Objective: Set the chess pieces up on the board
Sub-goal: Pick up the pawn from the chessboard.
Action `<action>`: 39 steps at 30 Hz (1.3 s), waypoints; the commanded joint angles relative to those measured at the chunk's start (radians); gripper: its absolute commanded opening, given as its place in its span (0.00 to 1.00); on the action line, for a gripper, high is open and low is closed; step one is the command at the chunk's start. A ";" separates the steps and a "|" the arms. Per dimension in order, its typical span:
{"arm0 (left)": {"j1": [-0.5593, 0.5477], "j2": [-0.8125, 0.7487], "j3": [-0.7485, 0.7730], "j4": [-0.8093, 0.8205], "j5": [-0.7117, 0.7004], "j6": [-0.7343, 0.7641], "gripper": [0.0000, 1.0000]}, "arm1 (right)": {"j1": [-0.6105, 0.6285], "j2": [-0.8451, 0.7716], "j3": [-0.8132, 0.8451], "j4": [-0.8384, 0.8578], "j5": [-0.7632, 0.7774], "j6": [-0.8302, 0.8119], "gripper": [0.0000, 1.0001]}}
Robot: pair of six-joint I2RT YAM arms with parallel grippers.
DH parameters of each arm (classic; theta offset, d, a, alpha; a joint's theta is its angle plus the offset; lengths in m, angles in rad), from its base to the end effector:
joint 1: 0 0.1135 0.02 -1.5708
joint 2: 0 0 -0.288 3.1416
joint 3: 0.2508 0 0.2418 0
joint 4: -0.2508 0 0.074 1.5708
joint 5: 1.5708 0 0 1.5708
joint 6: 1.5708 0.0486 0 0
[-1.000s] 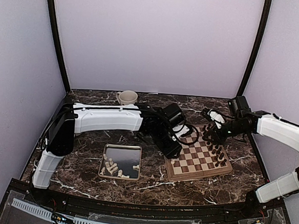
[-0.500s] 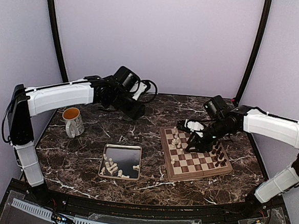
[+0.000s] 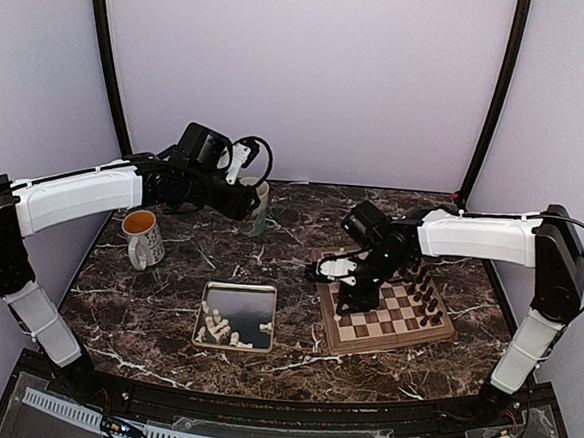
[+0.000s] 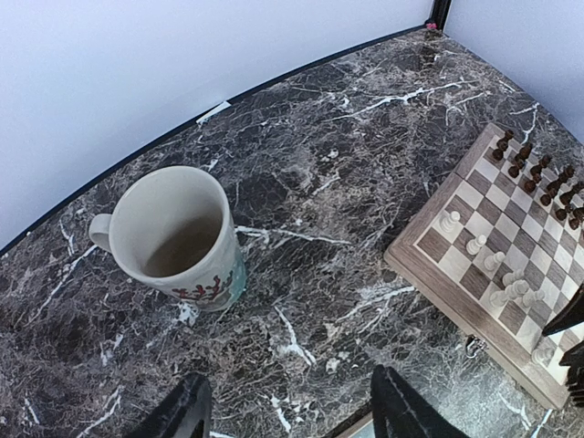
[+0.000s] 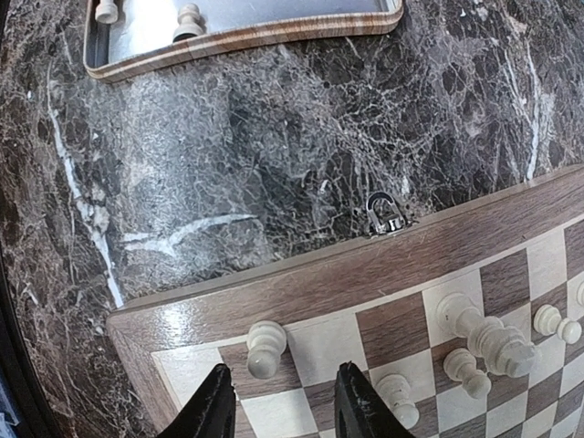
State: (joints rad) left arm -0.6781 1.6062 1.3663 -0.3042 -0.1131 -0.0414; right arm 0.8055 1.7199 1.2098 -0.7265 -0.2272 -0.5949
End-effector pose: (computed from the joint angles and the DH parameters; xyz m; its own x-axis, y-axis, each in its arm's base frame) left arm 0.2967 -0.2320 0.3407 -0.4255 0.2899 -0.8573 0.5310 0.8471 0.0230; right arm 0.2251 0.2501 0.2217 -0.1195 -0.9126 -0.3909 -0.9911 0.1331 -0.0076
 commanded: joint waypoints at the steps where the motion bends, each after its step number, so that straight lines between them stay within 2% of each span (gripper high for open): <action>1: -0.001 -0.028 -0.002 0.021 0.036 -0.018 0.62 | 0.019 0.040 0.045 -0.028 0.044 -0.004 0.38; 8: 0.000 -0.018 0.001 0.017 0.042 -0.018 0.62 | 0.032 0.069 0.048 -0.031 0.039 0.002 0.34; 15: -0.001 -0.003 0.007 0.011 0.058 -0.020 0.61 | 0.032 0.067 0.050 -0.034 0.019 0.007 0.16; 19: -0.001 0.007 0.010 0.005 0.065 -0.020 0.62 | 0.033 0.064 0.053 -0.035 0.002 0.007 0.09; 27: 0.000 0.012 0.014 -0.001 0.072 -0.020 0.61 | 0.021 0.021 0.032 -0.054 0.040 0.014 0.05; 39: 0.000 0.015 0.019 -0.006 0.080 -0.020 0.61 | -0.075 -0.071 -0.018 -0.068 0.053 0.026 0.05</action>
State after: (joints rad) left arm -0.6781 1.6238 1.3663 -0.3027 -0.0422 -0.0563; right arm 0.7517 1.6688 1.2087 -0.7864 -0.1795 -0.5838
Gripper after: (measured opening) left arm 0.613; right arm 0.074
